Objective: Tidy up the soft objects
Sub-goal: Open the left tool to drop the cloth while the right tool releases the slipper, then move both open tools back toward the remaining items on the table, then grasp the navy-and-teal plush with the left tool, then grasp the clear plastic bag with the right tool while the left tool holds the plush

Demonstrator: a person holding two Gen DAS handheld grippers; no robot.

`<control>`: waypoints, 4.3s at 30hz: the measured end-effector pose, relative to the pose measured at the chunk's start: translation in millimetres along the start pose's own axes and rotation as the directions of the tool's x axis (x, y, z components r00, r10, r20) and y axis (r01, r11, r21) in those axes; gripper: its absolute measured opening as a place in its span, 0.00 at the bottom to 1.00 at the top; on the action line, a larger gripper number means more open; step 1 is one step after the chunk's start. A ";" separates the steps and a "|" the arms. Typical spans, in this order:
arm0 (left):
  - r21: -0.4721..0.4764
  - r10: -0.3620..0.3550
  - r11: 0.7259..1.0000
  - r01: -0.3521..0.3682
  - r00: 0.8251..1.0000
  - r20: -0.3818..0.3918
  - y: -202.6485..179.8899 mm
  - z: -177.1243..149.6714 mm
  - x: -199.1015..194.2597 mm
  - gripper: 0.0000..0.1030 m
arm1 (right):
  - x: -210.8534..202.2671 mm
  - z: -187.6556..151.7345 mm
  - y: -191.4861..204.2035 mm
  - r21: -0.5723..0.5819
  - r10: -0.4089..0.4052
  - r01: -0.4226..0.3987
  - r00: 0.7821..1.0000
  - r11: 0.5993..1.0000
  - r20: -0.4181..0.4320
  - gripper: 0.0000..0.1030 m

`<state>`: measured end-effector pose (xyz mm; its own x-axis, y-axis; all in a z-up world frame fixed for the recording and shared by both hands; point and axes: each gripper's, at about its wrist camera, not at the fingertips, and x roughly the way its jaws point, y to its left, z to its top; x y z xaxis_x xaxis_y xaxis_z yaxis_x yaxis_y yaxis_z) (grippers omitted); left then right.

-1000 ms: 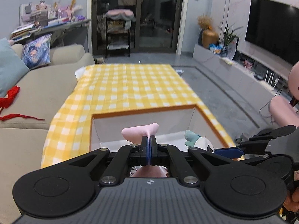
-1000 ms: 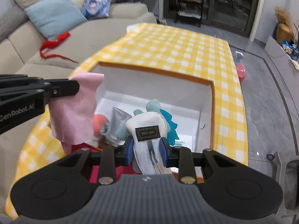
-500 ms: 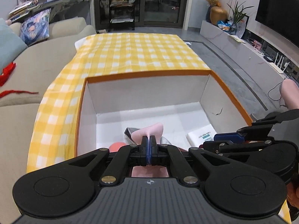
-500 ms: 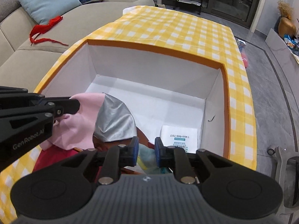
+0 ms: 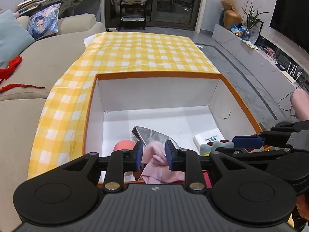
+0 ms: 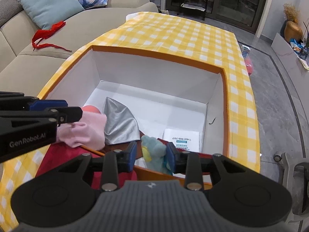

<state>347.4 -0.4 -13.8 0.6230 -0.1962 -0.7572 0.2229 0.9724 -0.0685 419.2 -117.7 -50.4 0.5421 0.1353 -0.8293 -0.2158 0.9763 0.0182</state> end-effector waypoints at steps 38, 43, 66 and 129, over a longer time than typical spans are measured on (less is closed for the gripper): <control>-0.052 -0.064 0.995 0.084 0.947 0.315 -21.9 -97.8 -184.7 0.43 | -220.1 -146.1 35.9 0.071 -0.013 -0.014 0.931 0.997 0.364 0.50; -0.093 -0.063 0.992 0.090 0.963 0.261 -18.2 -134.6 -184.0 0.43 | -222.9 -188.8 40.7 0.136 -0.052 0.002 0.932 0.991 0.360 0.50; -0.184 -0.063 0.980 0.079 0.994 0.093 -15.4 -222.5 -140.0 0.43 | -152.0 -271.8 67.4 0.183 -0.090 0.060 0.983 0.981 0.160 0.50; -0.034 0.161 0.987 -0.158 0.974 0.159 -26.5 -223.1 -112.9 0.07 | -93.4 -262.3 41.7 0.135 -0.140 0.122 0.981 0.983 0.136 0.00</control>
<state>103.8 24.1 -71.4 0.7617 -0.0544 -0.6457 0.0964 0.9949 0.0299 146.5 -134.0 -118.7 0.6724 0.0189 -0.7399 -0.0362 0.9993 -0.0075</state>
